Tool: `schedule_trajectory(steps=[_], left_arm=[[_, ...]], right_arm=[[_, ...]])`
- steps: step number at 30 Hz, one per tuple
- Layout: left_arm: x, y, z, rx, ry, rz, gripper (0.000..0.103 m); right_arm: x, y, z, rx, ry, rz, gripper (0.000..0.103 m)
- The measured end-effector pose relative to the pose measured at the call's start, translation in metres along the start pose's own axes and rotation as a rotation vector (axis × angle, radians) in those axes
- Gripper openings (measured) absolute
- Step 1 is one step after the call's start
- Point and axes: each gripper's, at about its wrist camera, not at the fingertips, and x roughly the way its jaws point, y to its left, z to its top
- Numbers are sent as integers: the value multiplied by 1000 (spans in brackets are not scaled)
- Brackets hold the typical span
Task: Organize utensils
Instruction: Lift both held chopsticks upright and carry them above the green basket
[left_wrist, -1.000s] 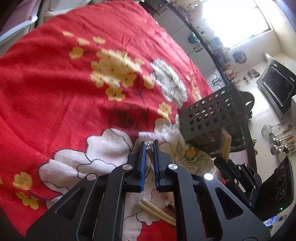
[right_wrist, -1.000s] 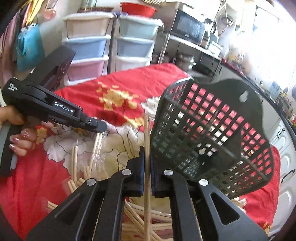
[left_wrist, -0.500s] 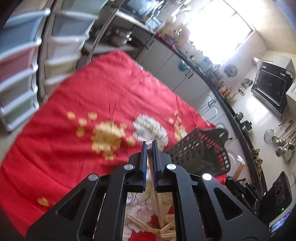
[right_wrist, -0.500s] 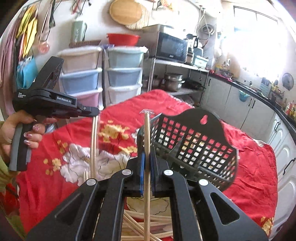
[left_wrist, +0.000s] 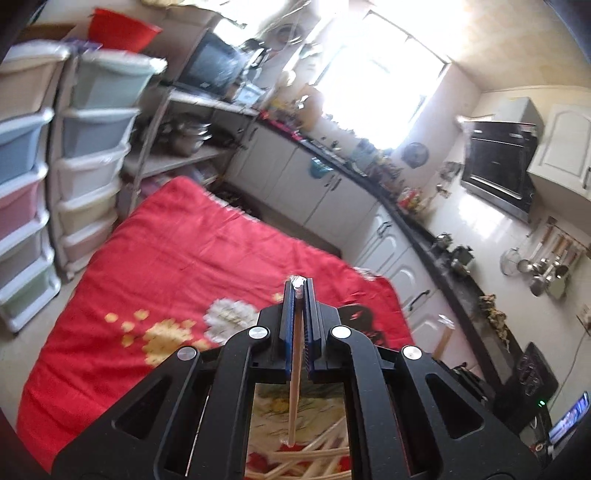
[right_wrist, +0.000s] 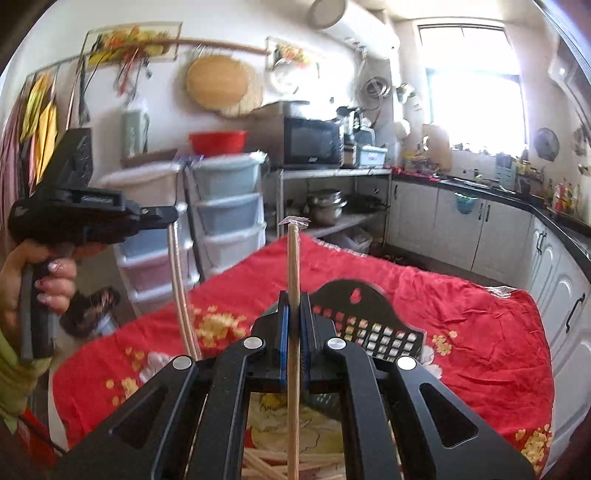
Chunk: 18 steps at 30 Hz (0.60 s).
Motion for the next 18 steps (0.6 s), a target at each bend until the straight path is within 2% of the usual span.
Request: schedule_trajectory(steps=[7, 12, 18], left_arm=[[2, -46, 15, 77, -37, -52, 2], [10, -72, 25, 130, -80, -41, 2], [22, -90, 37, 166, -133, -4, 2]], right_arm=[[-9, -30, 19, 91, -119, -21, 5], [-9, -46, 35, 97, -197, -75, 5], [1, -65, 47, 112, -247, -114, 5]])
